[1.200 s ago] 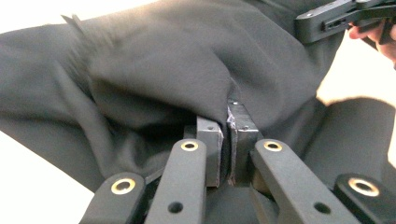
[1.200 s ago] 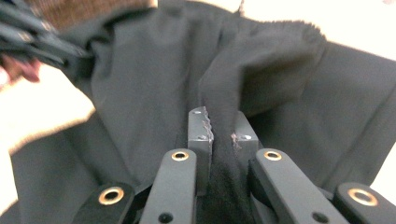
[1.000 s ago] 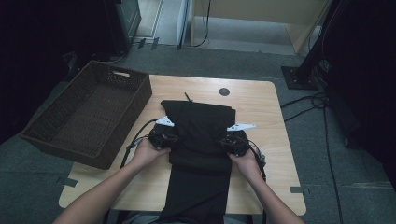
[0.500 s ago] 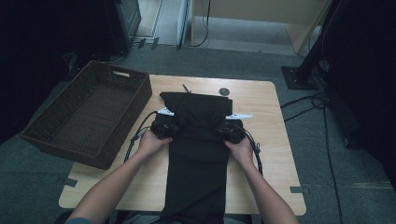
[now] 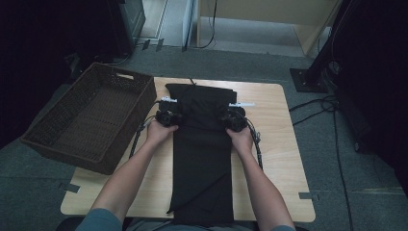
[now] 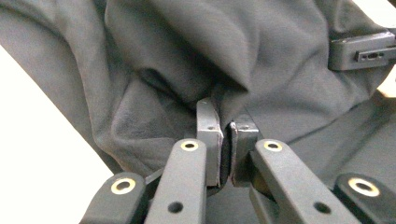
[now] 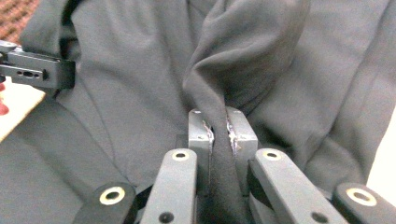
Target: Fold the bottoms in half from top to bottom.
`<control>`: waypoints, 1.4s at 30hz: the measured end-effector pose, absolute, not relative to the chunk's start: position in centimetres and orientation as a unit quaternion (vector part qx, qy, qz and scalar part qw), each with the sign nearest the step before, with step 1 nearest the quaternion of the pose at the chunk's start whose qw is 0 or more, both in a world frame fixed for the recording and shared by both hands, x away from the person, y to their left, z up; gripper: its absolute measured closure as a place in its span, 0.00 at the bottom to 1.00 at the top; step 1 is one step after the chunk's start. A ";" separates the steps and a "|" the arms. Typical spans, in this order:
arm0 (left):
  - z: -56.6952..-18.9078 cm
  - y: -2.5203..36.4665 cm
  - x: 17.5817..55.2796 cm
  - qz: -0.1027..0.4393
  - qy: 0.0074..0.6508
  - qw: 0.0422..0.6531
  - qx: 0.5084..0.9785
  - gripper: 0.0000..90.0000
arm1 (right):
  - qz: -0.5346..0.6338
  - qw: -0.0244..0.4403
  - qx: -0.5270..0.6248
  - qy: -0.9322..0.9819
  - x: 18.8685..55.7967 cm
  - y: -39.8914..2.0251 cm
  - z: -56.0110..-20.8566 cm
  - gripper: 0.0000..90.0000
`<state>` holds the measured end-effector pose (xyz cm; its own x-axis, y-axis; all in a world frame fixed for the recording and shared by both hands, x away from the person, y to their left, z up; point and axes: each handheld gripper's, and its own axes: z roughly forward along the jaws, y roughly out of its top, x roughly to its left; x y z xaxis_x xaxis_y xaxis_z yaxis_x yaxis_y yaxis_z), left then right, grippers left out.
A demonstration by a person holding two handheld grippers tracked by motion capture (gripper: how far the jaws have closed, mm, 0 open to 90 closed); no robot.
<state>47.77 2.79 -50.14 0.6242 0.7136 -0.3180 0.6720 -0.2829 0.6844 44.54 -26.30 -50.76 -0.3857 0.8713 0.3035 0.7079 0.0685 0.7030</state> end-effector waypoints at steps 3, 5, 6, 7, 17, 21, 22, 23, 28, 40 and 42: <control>-48.8 3.0 47.2 0.036 0.429 0.433 0.792 0.97 | 0.426 0.105 0.538 0.720 44.2 -26.7 -49.2 0.93; -47.5 3.2 46.4 0.040 0.422 0.451 0.786 0.97 | 0.442 0.109 0.530 0.715 43.7 -27.0 -47.8 0.93; -46.8 3.3 45.8 0.040 0.412 0.457 0.787 0.97 | 0.449 0.108 0.528 0.713 43.3 -27.1 -47.0 0.93; -46.1 3.5 45.1 0.044 0.403 0.463 0.788 0.97 | 0.452 0.107 0.523 0.714 42.8 -27.1 -46.2 0.93; -45.2 5.0 36.4 -0.004 0.326 0.456 0.828 0.96 | 0.457 0.075 0.460 0.757 33.9 -27.6 -44.0 0.92; -47.2 4.8 34.8 -0.022 0.320 0.436 0.841 0.95 | 0.431 0.049 0.464 0.772 31.8 -27.3 -46.8 0.92; -47.2 4.8 34.8 -0.022 0.320 0.436 0.841 0.95 | 0.422 0.045 0.466 0.776 31.5 -27.2 -47.4 0.92; -48.4 4.5 34.5 -0.031 0.322 0.420 0.848 0.95 | 0.416 0.040 0.467 0.779 31.3 -27.1 -48.2 0.92; -50.7 4.2 34.3 -0.033 0.328 0.386 0.862 0.95 | 0.389 0.040 0.468 0.793 30.9 -26.8 -50.4 0.92; -51.5 4.2 37.3 -0.045 0.373 0.415 0.828 0.87 | 0.416 0.067 0.474 0.773 33.0 -27.4 -51.5 0.83; -51.0 4.4 37.1 -0.056 0.371 0.410 0.831 0.75 | 0.419 0.053 0.480 0.769 32.8 -27.7 -51.1 0.74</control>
<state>37.14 4.35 -51.03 0.7178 0.5718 -0.3974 0.6633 -0.3880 0.6399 32.83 -27.72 -51.09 -0.5341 0.7819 0.3215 0.6936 0.1878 0.6954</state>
